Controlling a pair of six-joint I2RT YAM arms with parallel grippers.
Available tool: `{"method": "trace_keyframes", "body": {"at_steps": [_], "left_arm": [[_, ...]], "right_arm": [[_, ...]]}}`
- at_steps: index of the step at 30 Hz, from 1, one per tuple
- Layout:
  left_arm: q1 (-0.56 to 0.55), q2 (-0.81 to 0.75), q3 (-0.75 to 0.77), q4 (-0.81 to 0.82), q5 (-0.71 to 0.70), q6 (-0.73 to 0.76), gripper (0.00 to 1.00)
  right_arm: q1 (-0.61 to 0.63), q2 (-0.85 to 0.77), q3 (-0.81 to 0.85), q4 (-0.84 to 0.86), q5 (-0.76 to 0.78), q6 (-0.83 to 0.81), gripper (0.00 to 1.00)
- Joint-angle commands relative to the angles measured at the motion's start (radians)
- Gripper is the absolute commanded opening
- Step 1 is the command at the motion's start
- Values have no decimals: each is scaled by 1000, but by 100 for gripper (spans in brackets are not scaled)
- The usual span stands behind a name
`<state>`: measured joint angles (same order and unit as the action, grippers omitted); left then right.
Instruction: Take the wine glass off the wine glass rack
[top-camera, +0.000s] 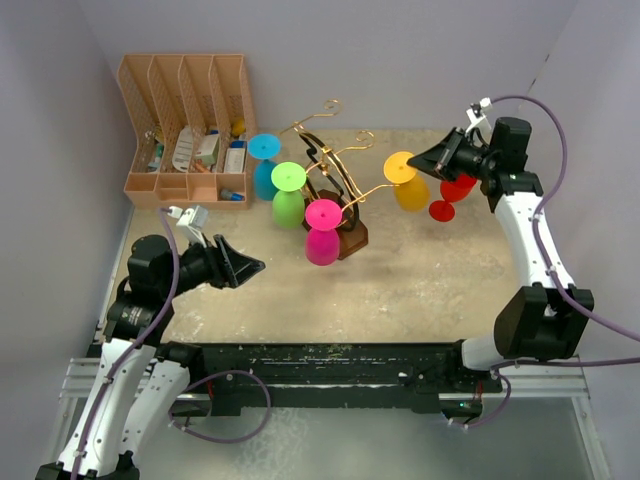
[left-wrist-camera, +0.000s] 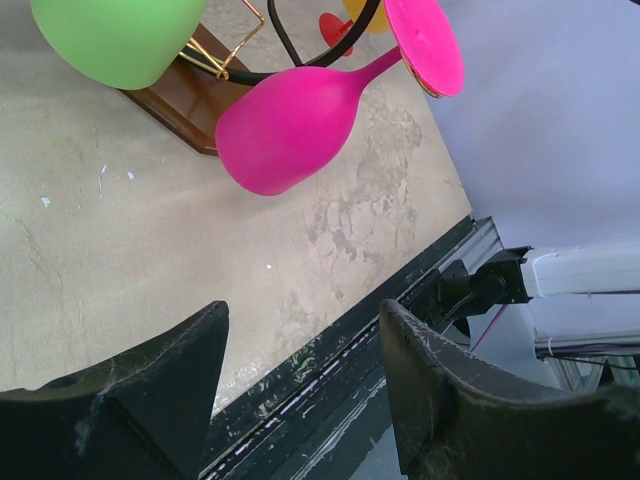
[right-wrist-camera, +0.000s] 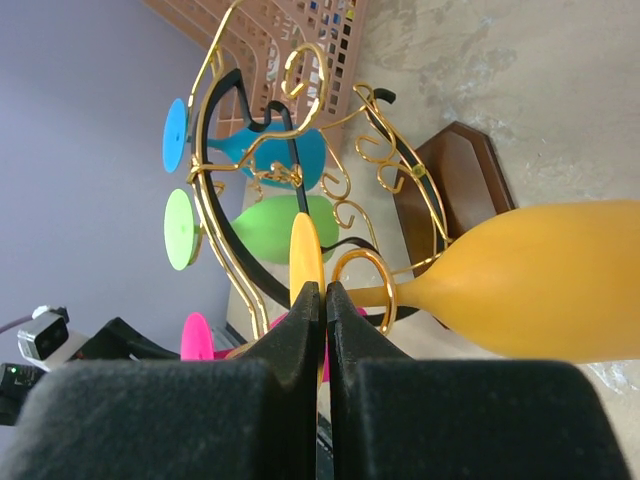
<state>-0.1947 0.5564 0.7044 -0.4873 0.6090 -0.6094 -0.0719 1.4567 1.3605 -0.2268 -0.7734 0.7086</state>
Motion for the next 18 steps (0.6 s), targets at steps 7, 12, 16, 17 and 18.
{"method": "trace_keyframes", "body": {"at_steps": [7,12,16,17,18], "left_arm": [[5,5,-8,45,8,-4,65],[5,5,-10,51,10,-6,65],[5,6,-10,52,11,-6,65],[5,5,-11,52,11,-6,65],[5,5,-11,51,10,-6,65]], "right_arm": [[-9,-31,-40,34,-101,-28,0],[-3,-37,-31,52,-153,-21,0],[19,-30,-12,58,-184,-5,0],[25,-25,-8,61,-189,0,0],[34,-19,-7,72,-194,6,0]]}}
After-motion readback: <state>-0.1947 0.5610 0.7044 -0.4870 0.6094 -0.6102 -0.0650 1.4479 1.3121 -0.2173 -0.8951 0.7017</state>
